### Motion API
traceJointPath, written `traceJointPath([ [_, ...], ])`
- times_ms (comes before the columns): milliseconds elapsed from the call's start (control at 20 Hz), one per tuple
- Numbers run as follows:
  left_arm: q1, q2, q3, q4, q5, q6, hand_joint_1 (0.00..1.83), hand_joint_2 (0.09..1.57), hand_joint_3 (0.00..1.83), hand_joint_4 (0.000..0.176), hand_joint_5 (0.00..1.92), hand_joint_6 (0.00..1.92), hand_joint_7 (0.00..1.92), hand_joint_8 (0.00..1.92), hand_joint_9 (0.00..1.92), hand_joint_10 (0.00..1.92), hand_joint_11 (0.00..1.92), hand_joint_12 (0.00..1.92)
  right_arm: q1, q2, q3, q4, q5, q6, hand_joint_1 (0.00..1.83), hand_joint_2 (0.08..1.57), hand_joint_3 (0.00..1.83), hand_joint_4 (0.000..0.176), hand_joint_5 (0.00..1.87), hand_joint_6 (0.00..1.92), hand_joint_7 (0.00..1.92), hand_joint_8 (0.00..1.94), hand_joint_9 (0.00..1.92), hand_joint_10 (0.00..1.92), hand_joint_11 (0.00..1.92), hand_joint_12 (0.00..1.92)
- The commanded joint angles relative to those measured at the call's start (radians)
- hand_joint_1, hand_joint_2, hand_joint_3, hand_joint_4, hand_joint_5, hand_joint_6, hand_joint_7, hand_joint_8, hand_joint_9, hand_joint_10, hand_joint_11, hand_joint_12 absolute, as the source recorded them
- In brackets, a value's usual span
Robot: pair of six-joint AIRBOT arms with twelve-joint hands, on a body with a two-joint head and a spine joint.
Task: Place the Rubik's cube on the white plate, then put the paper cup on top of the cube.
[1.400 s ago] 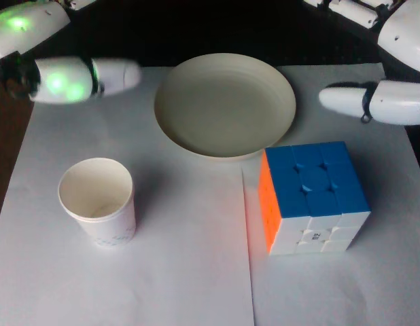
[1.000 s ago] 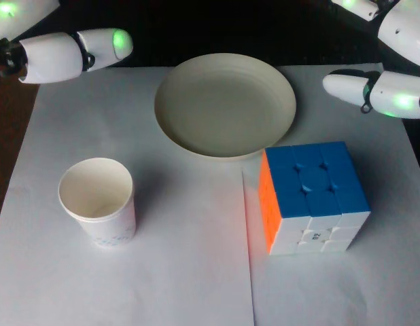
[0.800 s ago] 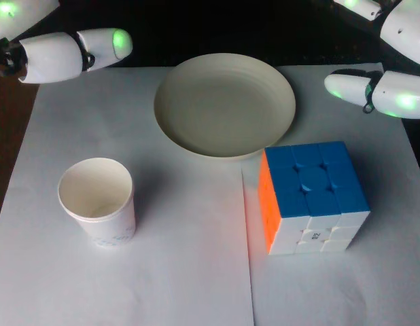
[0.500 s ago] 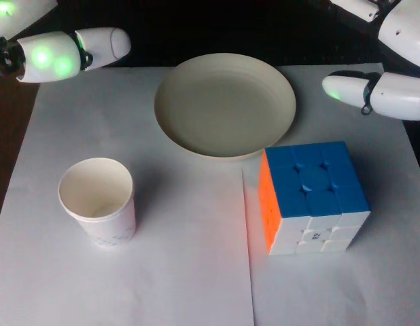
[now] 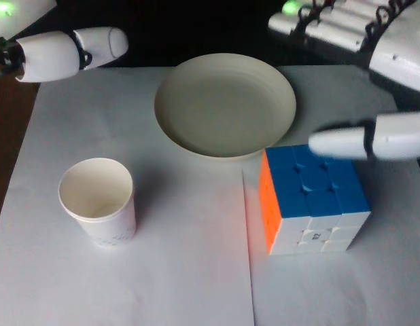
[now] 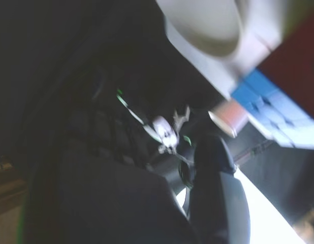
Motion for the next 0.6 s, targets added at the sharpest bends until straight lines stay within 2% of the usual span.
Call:
traceJointPath([
  [0, -0.013, 0.006, 0.001, -0.018, -0.117, 0.000, 0.01, 1.28, 0.00, 0.078, 0.00, 0.00, 0.00, 0.00, 0.00, 0.00, 0.00, 0.00, 0.002, 0.000, 0.000, -0.009, 0.116, 0.039, 0.52, 1.11, 0.00, 0.000, 0.00, 0.00, 0.00, 0.00, 0.00, 0.00, 0.00, 1.54],
  [50, -0.013, 0.006, 0.001, -0.018, -0.117, 0.000, 0.01, 1.28, 0.00, 0.078, 0.00, 0.00, 0.00, 0.00, 0.00, 0.00, 0.00, 0.00, -0.001, 0.000, -0.002, -0.040, 0.116, 0.073, 0.51, 1.08, 0.00, 0.000, 0.00, 0.00, 0.00, 0.00, 0.00, 0.00, 0.00, 1.55],
  [100, -0.013, 0.006, 0.001, -0.018, -0.115, 0.000, 0.00, 1.28, 0.00, 0.076, 0.00, 0.00, 0.00, 0.00, 0.00, 0.00, 0.00, 0.00, -0.006, 0.000, -0.007, -0.062, 0.116, 0.095, 0.53, 1.07, 0.00, 0.000, 0.00, 0.00, 0.00, 0.00, 0.00, 0.00, 0.00, 1.24],
  [150, -0.013, 0.006, 0.002, -0.019, -0.113, 0.000, 0.01, 1.28, 0.00, 0.071, 0.00, 0.00, 0.00, 0.00, 0.00, 0.00, 0.00, 0.00, -0.016, 0.000, -0.012, -0.077, 0.116, 0.108, 0.53, 1.07, 0.00, 0.000, 0.00, 0.00, 0.00, 0.00, 0.00, 0.00, 0.00, 1.20],
  [200, -0.013, 0.005, 0.003, -0.020, -0.112, 0.000, 0.00, 1.27, 0.00, 0.080, 0.00, 0.00, 0.00, 0.00, 0.00, 0.00, 0.00, 0.00, -0.027, 0.000, -0.017, -0.083, 0.116, 0.116, 0.55, 1.04, 0.00, 0.000, 0.00, 0.00, 0.00, 0.00, 0.00, 0.00, 0.00, 1.09],
  [250, -0.013, 0.004, 0.005, -0.021, -0.111, 0.000, 0.00, 1.26, 0.00, 0.082, 0.00, 0.00, 0.00, 0.00, 0.00, 0.00, 0.01, 0.00, -0.040, 0.000, -0.019, -0.094, 0.116, 0.133, 0.56, 1.04, 0.00, 0.000, 0.00, 0.00, 0.00, 0.00, 0.00, 0.00, 0.00, 0.94],
  [300, -0.013, 0.004, 0.005, -0.023, -0.111, 0.000, 0.02, 1.26, 0.00, 0.076, 0.00, 0.00, 0.00, 0.00, 0.00, 0.00, 0.00, 0.00, -0.049, -0.001, -0.019, -0.103, 0.116, 0.149, 0.61, 1.04, 0.00, 0.000, 0.00, 0.00, 0.00, 0.00, 0.00, 0.00, 0.00, 0.44],
  [350, -0.013, 0.004, 0.006, -0.024, -0.110, 0.000, 0.01, 1.26, 0.00, 0.081, 0.00, 0.00, 0.00, 0.00, 0.00, 0.00, 0.00, 0.00, -0.060, -0.003, -0.019, -0.124, 0.116, 0.181, 0.63, 1.03, 0.00, 0.000, 0.00, 0.00, 0.00, 0.00, 0.00, 0.00, 0.00, 0.40],
  [400, -0.013, 0.004, 0.006, -0.026, -0.110, 0.000, 0.01, 1.26, 0.00, 0.087, 0.00, 0.00, 0.00, 0.00, 0.00, 0.00, 0.00, 0.00, -0.067, -0.007, -0.019, -0.136, 0.116, 0.200, 0.64, 1.03, 0.00, 0.000, 0.00, 0.00, 0.00, 0.00, 0.00, 0.00, 0.00, 0.46],
  [500, -0.013, 0.003, 0.008, -0.029, -0.109, 0.000, 0.04, 1.26, 0.00, 0.093, 0.00, 0.00, 0.00, 0.00, 0.00, 0.00, 0.00, 0.00, -0.086, -0.015, -0.019, -0.166, 0.116, 0.236, 0.65, 1.02, 0.00, 0.000, 0.00, 0.00, 0.00, 0.00, 0.00, 0.00, 0.00, 0.07],
  [550, -0.013, 0.003, 0.008, -0.029, -0.109, 0.000, 0.04, 1.26, 0.00, 0.085, 0.00, 0.00, 0.00, 0.00, 0.00, 0.00, 0.00, 0.00, -0.093, -0.019, -0.019, -0.175, 0.116, 0.248, 0.68, 1.00, 0.00, 0.000, 0.00, 0.00, 0.00, 0.00, 0.00, 0.00, 0.00, 0.00],
])
